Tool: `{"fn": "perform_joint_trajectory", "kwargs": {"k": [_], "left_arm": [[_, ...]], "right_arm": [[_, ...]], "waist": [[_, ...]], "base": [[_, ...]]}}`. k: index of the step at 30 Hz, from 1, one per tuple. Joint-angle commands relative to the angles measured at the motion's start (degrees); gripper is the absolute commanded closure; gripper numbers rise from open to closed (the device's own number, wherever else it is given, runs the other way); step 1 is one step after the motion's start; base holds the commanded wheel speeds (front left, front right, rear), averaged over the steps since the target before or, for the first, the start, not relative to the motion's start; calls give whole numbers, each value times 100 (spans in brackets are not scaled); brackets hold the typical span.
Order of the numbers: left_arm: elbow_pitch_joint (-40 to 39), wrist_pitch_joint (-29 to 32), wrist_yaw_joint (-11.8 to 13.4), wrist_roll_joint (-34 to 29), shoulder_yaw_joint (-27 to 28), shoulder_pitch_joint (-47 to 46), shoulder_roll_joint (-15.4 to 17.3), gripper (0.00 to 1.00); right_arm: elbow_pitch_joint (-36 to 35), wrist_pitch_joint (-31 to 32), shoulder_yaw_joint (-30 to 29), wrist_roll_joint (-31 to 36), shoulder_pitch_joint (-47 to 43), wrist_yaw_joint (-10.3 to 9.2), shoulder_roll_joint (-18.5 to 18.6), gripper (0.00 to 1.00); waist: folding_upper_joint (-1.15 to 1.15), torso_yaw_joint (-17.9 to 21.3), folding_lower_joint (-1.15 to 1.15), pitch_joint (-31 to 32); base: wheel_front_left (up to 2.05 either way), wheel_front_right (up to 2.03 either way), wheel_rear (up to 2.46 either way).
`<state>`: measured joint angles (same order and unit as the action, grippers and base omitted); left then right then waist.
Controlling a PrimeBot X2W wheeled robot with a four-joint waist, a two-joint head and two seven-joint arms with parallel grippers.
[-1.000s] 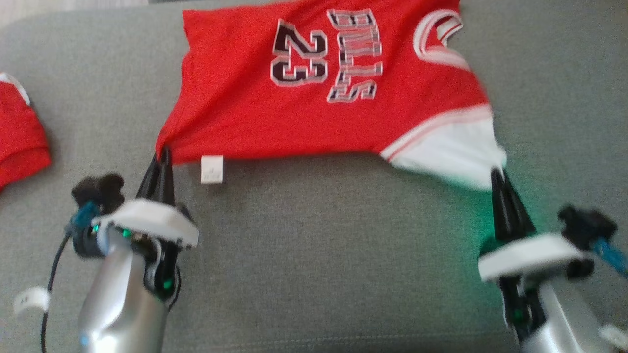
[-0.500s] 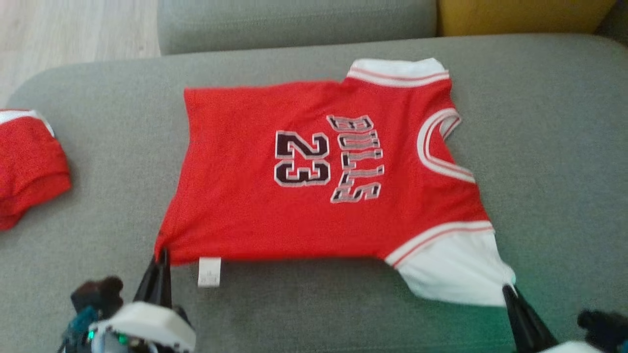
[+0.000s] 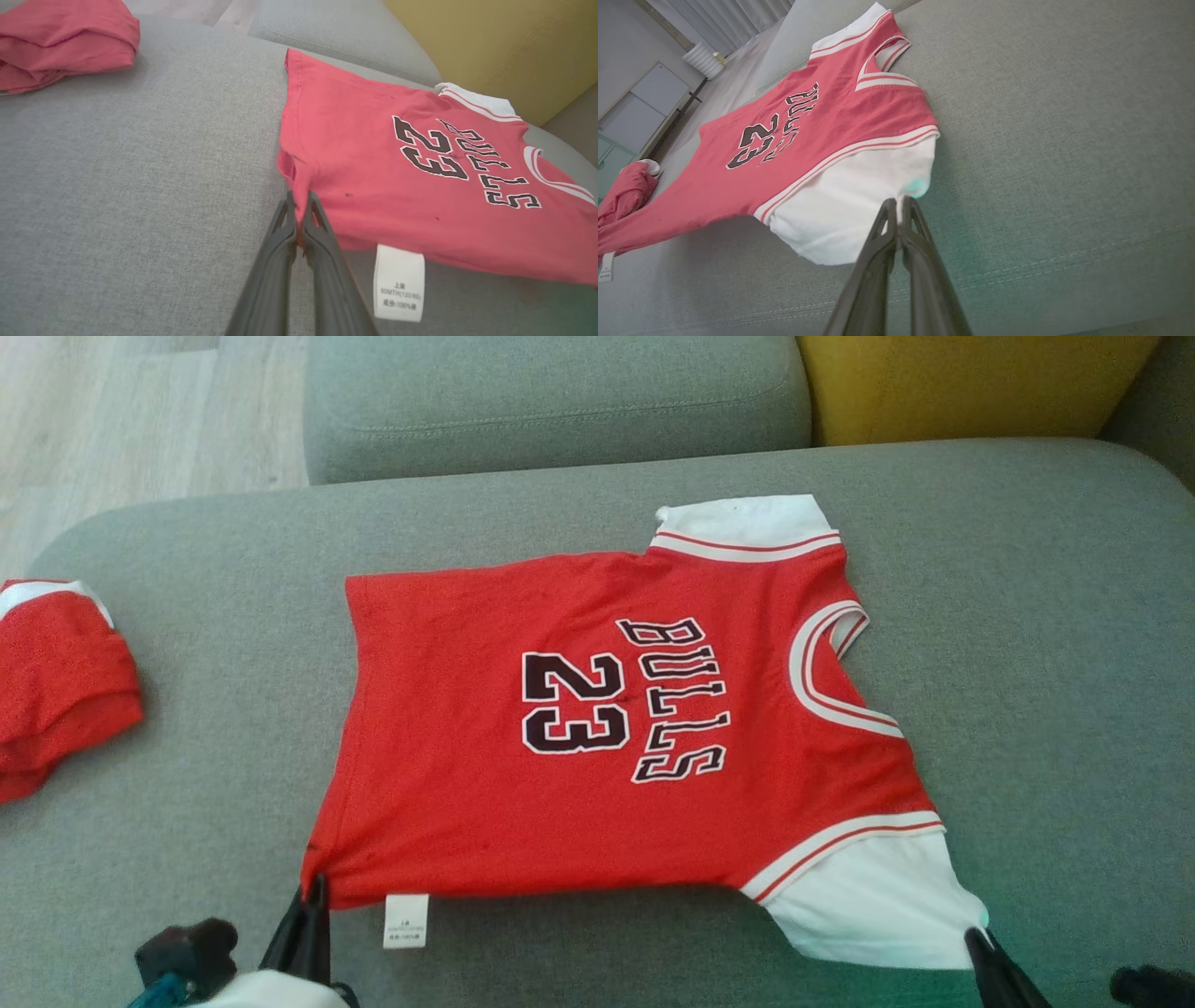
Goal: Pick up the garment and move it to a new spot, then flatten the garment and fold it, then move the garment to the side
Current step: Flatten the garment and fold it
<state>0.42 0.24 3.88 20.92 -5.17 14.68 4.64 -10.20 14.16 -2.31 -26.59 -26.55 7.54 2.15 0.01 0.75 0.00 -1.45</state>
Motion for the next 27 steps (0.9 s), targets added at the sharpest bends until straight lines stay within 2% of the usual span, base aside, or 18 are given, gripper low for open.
{"fn": "perform_joint_trajectory", "kwargs": {"k": [1,7,13,17,27], "left_arm": [[-213,52,14,51,149,-246,79,100],[-121,433,-35,211,159,-587,163,100],[235,1041,-177,556,164,-1251,243,100],[557,1391,-259,834,213,-1770,269,100],[1234,1514,-390,1191,333,-2603,265,100]], "right_arm": [[-166,20,54,-11,302,-5,74,100],[-132,365,89,390,862,-5,74,100],[131,650,179,631,1783,-5,73,100],[635,677,221,646,2593,-5,176,100],[1974,307,314,343,4032,-5,367,100]], "waist": [[-1,8,0,-20],[-1,31,0,-156],[-1,3,0,-394],[-1,-24,0,-596],[-1,-101,0,-962]], "base": [[0,0,0],[0,0,0],[0,0,0],[0,0,0],[0,0,0]]}}
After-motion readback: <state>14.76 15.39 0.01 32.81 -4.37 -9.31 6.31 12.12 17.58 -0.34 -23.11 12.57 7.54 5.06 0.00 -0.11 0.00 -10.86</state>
